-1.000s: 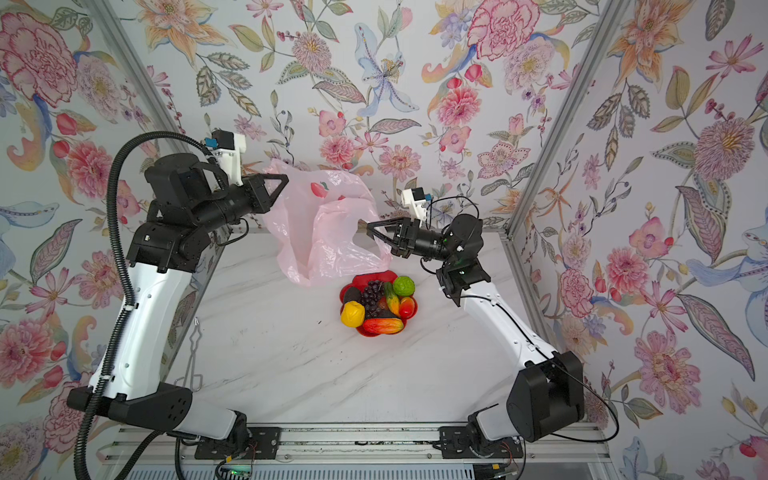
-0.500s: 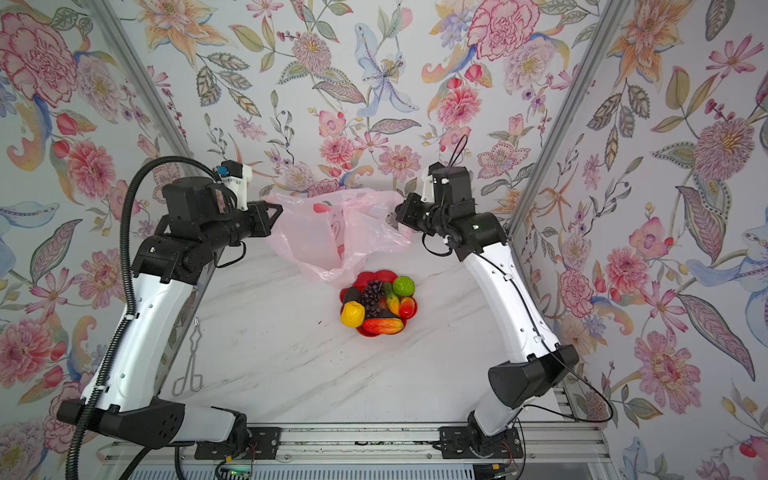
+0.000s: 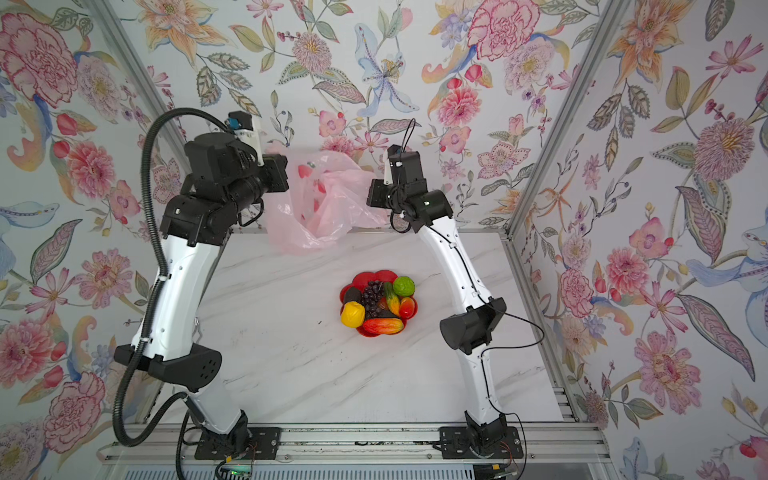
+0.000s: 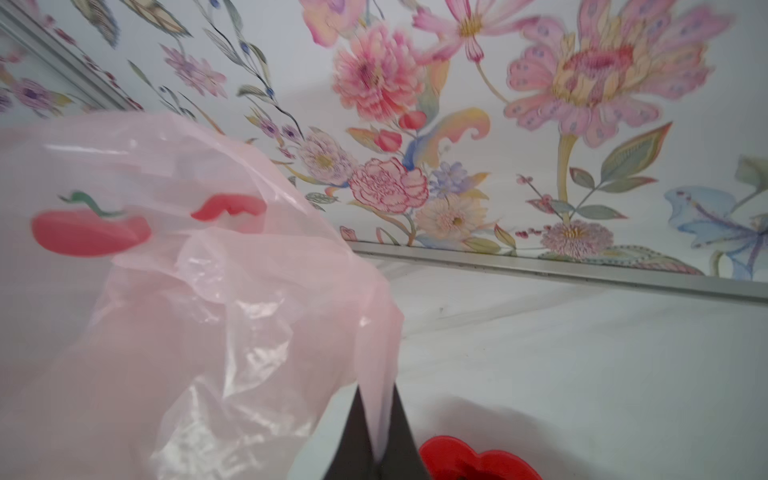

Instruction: Place the fruits into the plastic bag

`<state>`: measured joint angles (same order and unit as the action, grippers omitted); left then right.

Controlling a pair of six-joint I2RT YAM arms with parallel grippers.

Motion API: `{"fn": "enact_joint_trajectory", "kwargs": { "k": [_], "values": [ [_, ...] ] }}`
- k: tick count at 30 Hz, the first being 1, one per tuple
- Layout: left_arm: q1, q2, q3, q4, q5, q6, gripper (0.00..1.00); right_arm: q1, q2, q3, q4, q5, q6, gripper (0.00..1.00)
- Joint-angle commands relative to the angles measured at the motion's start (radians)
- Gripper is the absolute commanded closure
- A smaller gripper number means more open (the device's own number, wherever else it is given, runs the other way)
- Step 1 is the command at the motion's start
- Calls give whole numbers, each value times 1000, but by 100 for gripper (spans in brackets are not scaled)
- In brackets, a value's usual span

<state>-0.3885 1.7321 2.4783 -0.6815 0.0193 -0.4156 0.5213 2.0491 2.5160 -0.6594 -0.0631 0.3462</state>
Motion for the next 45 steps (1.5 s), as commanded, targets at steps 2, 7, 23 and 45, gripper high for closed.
{"fn": "enact_joint_trajectory", "kwargs": {
  "k": [2,7,23,45],
  "values": [
    [-71,-273,-189,266,-140,125,100,146,-325,-223,511,136,-296,100],
    [-55,-489,-806,321,-313,117,100,132,-186,-323,87,169,-248,100],
    [147,-449,-936,43,-94,-116,100,62,177,85,-272,-91,53,100],
    [1,-586,-1124,457,-378,105,100,156,-162,-563,285,292,-188,100]
  ]
}}
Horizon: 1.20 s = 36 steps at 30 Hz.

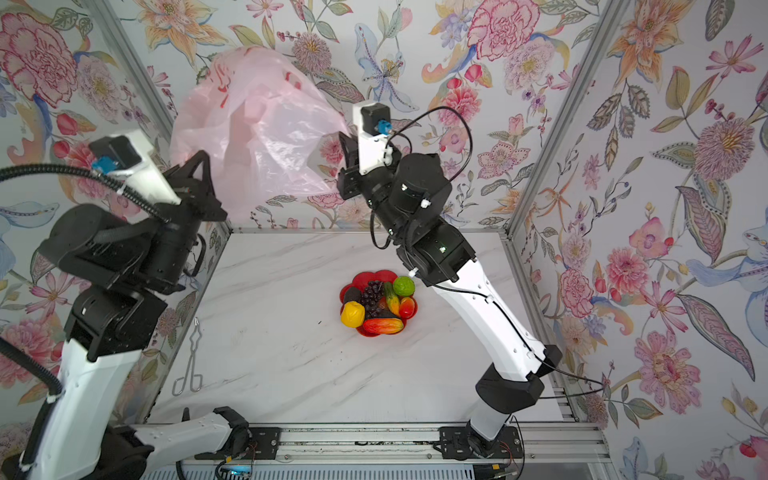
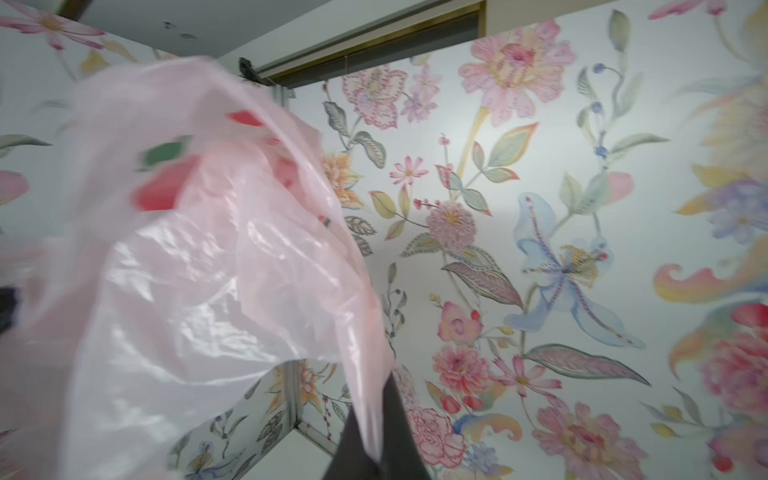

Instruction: Place the fruits into the plastic bag

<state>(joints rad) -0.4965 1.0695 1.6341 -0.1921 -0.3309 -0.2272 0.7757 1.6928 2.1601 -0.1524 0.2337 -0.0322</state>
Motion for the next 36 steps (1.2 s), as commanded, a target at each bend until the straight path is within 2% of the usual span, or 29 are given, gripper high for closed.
{"fn": "enact_joint_trajectory", "kwargs": {
  "k": [1,3,5,7,9,12,16,21,25,28,29,31,32,34,36],
  "values": [
    [182,93,-346,-88,63,-164,100,-113,237,-211,-305,-41,259,100],
    [286,157,-429,-219,212,-265,100,-110,308,-173,-436,-104,324,100],
    [299,159,-453,-261,254,-273,100,-84,311,-153,-442,-93,299,100],
    [300,108,-465,-207,277,-283,100,-76,308,-115,-420,-80,275,100],
    [307,87,-426,-175,287,-297,100,-91,338,-5,-436,-130,301,100],
    [317,144,-309,-223,348,-296,100,-100,411,190,-504,-198,334,100],
    [317,165,-232,-229,419,-330,100,-74,460,358,-558,-226,318,100],
    [322,204,-131,-337,432,-362,100,-79,447,345,-581,-285,361,100],
    [322,257,-101,-414,421,-377,100,-101,459,249,-613,-310,418,100],
    [341,391,-42,-444,444,-397,100,-171,534,292,-641,-301,507,100],
    [348,463,38,-449,463,-405,100,-197,573,360,-641,-284,534,100],
    [343,613,272,-459,466,-414,100,-231,652,602,-626,-219,535,100],
    [333,675,441,-457,467,-412,100,-237,668,705,-577,-175,512,100],
    [287,775,790,-480,416,-364,100,-220,573,689,-372,-73,401,100],
    [227,857,1152,-517,346,-289,100,-161,398,514,-82,-10,193,100]
  ]
}}
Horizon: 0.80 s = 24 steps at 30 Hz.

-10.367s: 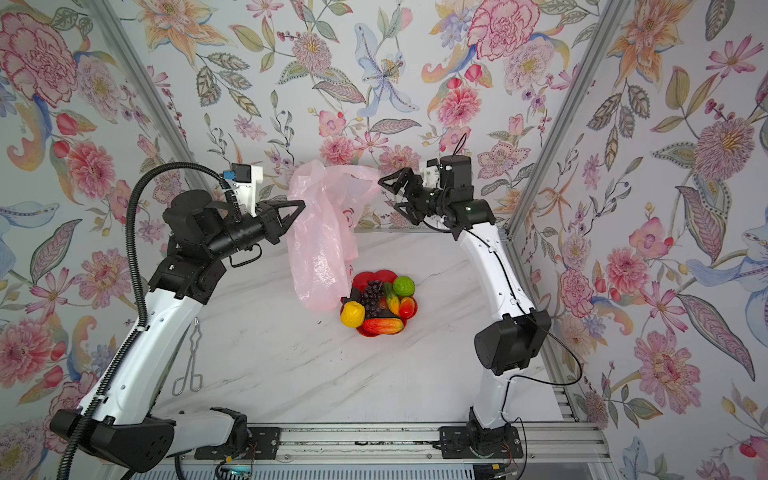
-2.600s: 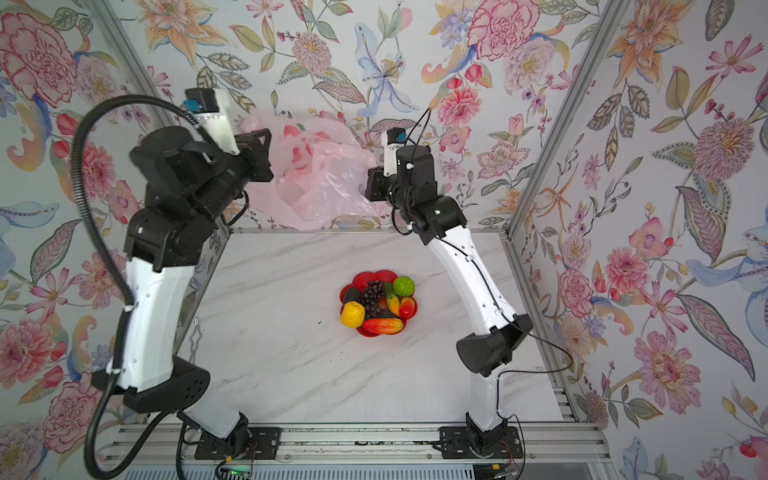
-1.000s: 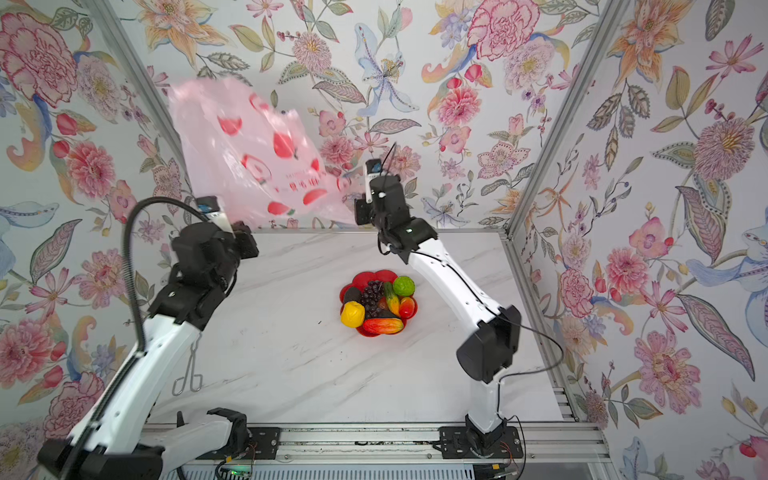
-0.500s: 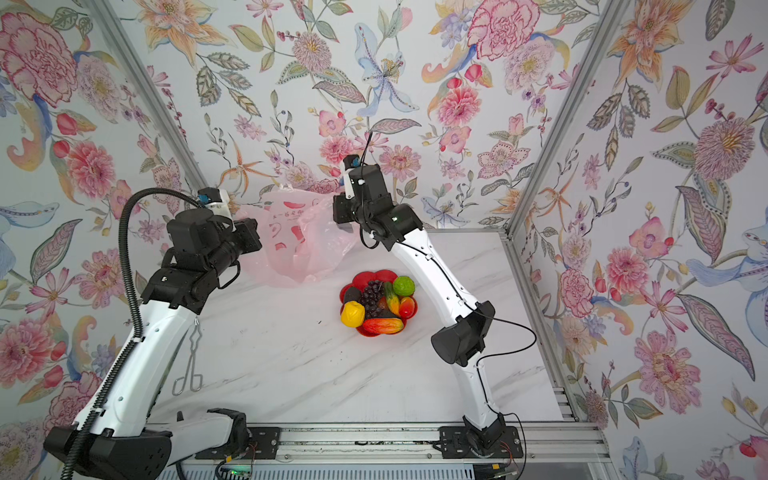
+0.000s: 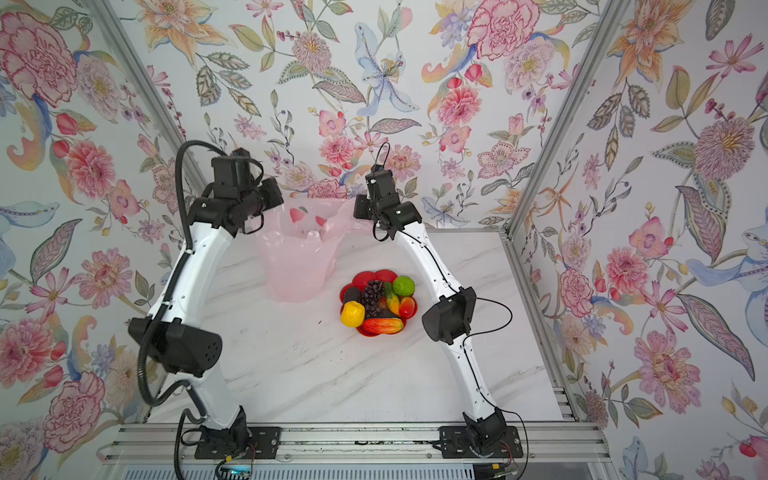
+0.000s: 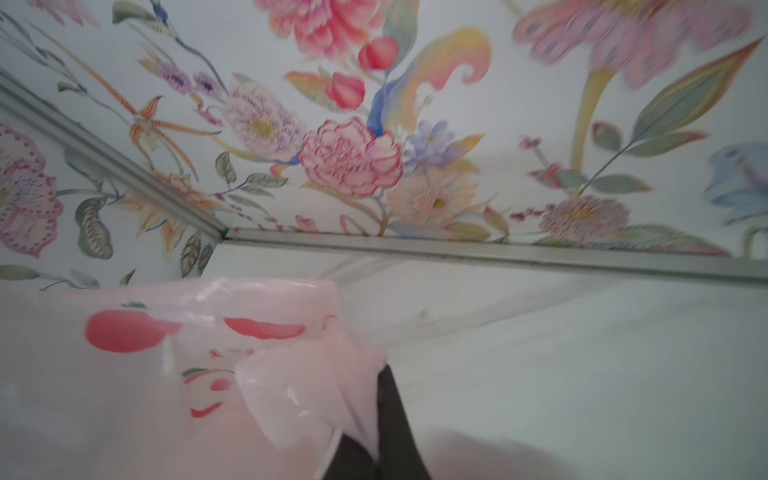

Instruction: Place the fruits into the plastic bag

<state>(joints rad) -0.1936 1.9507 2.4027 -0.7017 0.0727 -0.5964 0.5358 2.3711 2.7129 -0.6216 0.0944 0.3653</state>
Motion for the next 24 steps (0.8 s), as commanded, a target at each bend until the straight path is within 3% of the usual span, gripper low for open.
{"fn": "enact_joint_trajectory", "kwargs": {
  "k": [1,2,4,7,9,11,14,16,17,20,24],
  "values": [
    [-94,-17,470,1,-67,100,100,104,-353,-110,499,151,-300,100],
    [-115,-44,493,29,-79,120,100,163,-413,-156,587,169,-399,100],
    [-179,-166,359,144,-112,207,100,218,-457,-127,605,183,-518,100],
    [-311,-483,-201,514,-199,374,100,282,-499,-173,575,207,-650,100],
    [-314,-629,-528,664,-284,345,100,300,-542,-350,602,246,-698,100],
    [-303,-686,-739,656,-348,355,100,258,-552,-571,583,254,-583,100],
    [-212,-650,-1031,548,-305,229,100,123,-390,-714,275,121,-166,100],
    [-115,-576,-1125,425,-170,74,100,72,-284,-654,55,-45,28,100],
    [-88,-548,-1159,383,-117,27,100,83,-286,-665,46,-60,48,100],
    [-73,-559,-1195,367,-47,-9,100,143,-310,-633,87,53,-60,100],
    [-62,-604,-1114,385,-29,-20,100,118,-201,-323,-76,-4,-53,100]
  ]
}}
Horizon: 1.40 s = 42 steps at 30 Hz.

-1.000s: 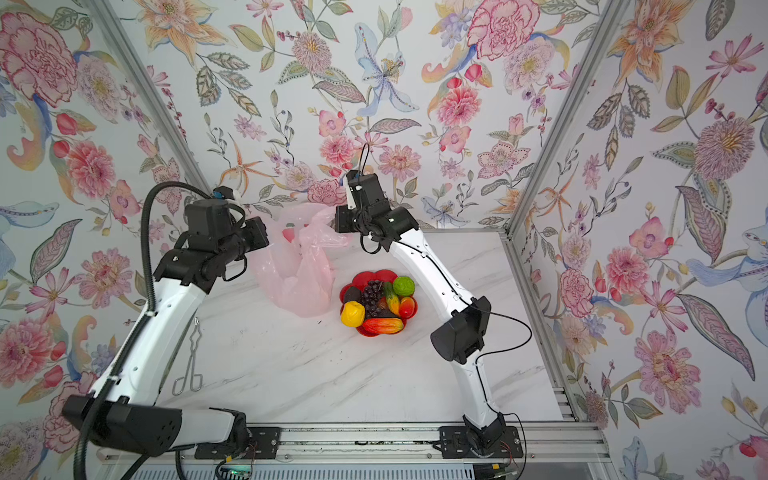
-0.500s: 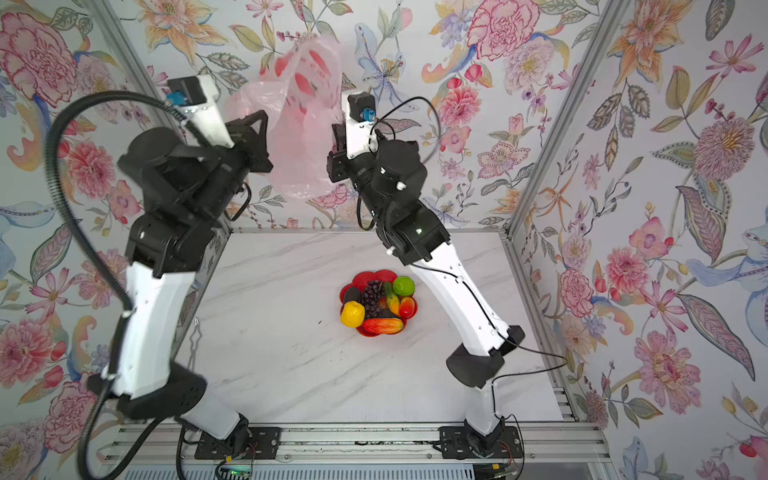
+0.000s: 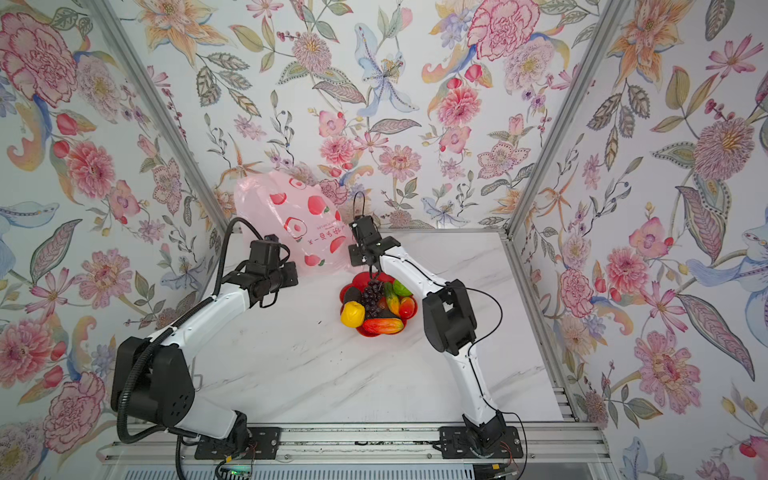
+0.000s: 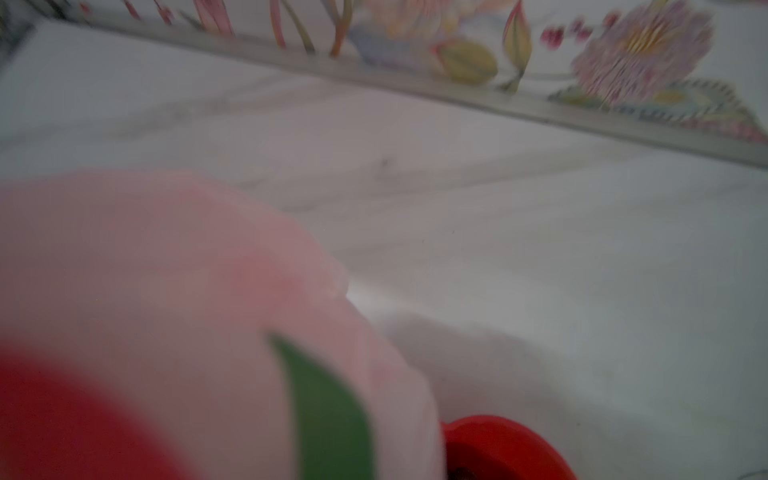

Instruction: Place the fruits into the plastic bag

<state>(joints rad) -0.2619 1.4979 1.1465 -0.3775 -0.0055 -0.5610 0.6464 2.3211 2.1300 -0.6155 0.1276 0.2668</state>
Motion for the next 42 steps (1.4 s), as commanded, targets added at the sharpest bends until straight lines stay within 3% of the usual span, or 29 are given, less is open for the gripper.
{"fn": "enact_joint_trajectory", "kwargs": {
  "k": [1,5,10,16,19,21,24,28,30,32,35,37,39,42],
  "values": [
    [11,-143,191,38,57,-49,100,7,-123,338,-115,-54,53,100],
    [15,-119,376,-13,56,-27,100,7,-83,506,-100,-73,35,100],
    [15,-111,564,-80,16,13,100,6,-120,491,-47,-62,28,100],
    [15,-75,587,-227,17,28,100,6,-126,421,-199,-98,63,100],
    [34,-27,528,-238,25,-5,100,-33,-104,362,-203,-40,71,100],
    [67,52,583,-217,67,-48,100,-56,-60,420,-149,26,57,100],
    [66,241,931,-207,88,-67,100,-65,-31,611,75,133,-17,100],
    [-3,484,1702,-267,44,18,100,-8,-171,626,554,188,-259,100],
    [-13,485,1842,-189,83,14,100,40,-255,625,644,186,-352,100],
    [-75,362,1696,-35,96,107,100,107,-346,595,687,184,-495,100],
    [-275,22,1147,327,-49,344,100,242,-487,421,760,203,-725,100],
    [-301,-109,883,424,-111,357,100,294,-574,224,825,231,-788,100],
    [-302,-182,696,404,-176,374,100,277,-642,-5,868,265,-730,100],
    [-265,-256,338,391,-265,328,100,108,-650,-358,728,225,-322,100]
  ]
}}
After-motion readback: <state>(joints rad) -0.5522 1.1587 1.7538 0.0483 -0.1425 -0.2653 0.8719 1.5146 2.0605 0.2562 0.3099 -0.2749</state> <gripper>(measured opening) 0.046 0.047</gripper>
